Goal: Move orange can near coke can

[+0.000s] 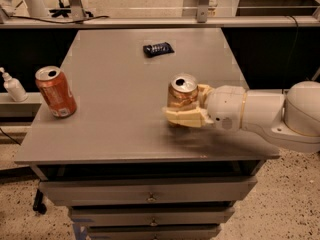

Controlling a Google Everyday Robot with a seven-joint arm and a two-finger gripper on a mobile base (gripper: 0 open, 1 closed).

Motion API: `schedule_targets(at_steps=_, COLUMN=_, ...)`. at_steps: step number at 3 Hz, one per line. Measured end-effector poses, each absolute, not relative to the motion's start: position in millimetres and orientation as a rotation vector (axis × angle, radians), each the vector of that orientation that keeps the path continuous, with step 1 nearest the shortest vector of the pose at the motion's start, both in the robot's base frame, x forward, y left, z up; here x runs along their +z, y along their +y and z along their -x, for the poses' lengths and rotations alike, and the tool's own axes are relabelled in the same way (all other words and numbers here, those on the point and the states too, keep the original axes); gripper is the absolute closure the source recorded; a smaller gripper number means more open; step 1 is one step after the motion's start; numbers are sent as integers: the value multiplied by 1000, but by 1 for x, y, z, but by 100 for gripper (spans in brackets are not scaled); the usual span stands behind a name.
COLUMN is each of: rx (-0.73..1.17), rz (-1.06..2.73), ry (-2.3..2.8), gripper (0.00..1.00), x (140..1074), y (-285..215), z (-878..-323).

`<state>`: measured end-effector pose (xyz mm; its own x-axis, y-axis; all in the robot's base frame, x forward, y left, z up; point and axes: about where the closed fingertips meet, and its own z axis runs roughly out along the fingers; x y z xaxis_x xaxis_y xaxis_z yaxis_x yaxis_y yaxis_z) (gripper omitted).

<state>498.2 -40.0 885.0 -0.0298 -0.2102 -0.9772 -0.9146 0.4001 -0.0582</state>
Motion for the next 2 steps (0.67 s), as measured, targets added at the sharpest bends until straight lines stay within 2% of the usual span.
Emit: schedule_targets(at_steps=2, rx=864, rz=1126, ry=1401, gripper=100, x=896, y=41, z=-532)
